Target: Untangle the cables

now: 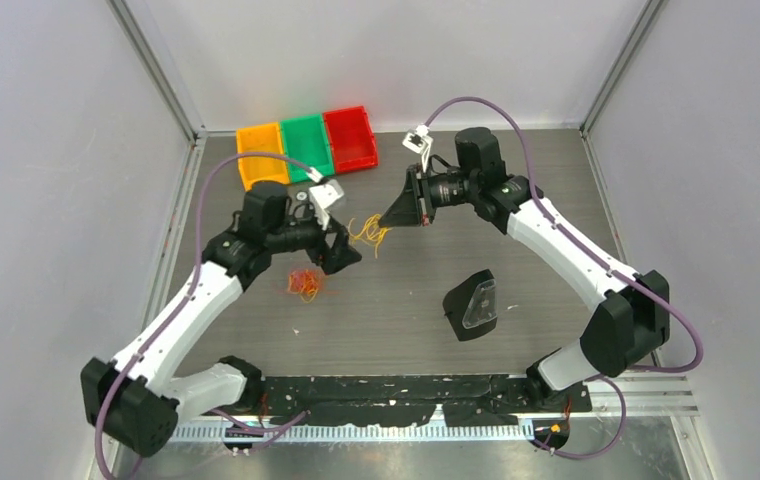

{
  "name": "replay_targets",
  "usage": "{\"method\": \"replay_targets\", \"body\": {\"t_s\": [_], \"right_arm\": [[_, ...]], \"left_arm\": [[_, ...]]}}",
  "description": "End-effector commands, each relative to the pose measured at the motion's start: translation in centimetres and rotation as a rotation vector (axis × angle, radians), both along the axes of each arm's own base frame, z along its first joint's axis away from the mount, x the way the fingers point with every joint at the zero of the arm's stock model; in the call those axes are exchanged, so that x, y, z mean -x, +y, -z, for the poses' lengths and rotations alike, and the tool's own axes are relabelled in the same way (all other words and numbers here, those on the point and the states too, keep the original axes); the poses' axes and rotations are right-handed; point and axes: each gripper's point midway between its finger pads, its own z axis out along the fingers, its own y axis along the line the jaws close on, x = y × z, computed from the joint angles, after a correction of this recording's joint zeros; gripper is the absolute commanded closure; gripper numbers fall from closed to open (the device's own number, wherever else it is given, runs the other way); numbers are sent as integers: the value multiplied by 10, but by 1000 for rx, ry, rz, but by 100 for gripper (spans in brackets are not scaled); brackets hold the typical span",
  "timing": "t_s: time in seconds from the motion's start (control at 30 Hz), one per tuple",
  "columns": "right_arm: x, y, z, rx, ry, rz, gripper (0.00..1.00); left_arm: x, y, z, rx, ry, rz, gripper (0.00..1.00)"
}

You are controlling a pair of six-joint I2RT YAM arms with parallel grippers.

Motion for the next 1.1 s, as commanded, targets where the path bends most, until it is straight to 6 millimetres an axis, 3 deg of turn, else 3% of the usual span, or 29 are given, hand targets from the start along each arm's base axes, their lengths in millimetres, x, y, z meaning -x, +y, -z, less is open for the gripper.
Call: {"method": "replay_targets", "body": {"t_s": [0.0, 0.07, 0.1, 0.2, 0.27, 0.47, 0.77, 0.87, 1.07], "right_arm": [[10, -1, -38, -83, -86, -12, 95], [-10, -11, -34, -51, -103, 88, 93], [-17, -16, -31, -29, -110, 128, 92], [-62, -50, -18, 72, -153, 366, 91], [-82, -68, -14, 119, -186, 469, 90], [-112, -104, -4, 295, -336, 624, 91], [-130, -149, 20, 513, -449, 718, 94], [-137, -171, 29, 577, -443, 763, 95], [-149, -214, 22, 596, -427, 852, 94]], "left_arm": [[-8, -13, -6, -64, -20, 21, 49], [8, -14, -5, -60, 42, 65, 87], [19, -12, -10, -50, 43, 83, 99], [50, -5, -18, 11, 25, 123, 100], [66, 0, -27, 52, -17, 132, 100], [90, 14, -49, 96, -17, 119, 100], [65, 44, -96, 185, -67, -58, 100], [54, 56, -101, 186, -69, -115, 100], [28, 86, -107, 204, -49, -265, 100]]}}
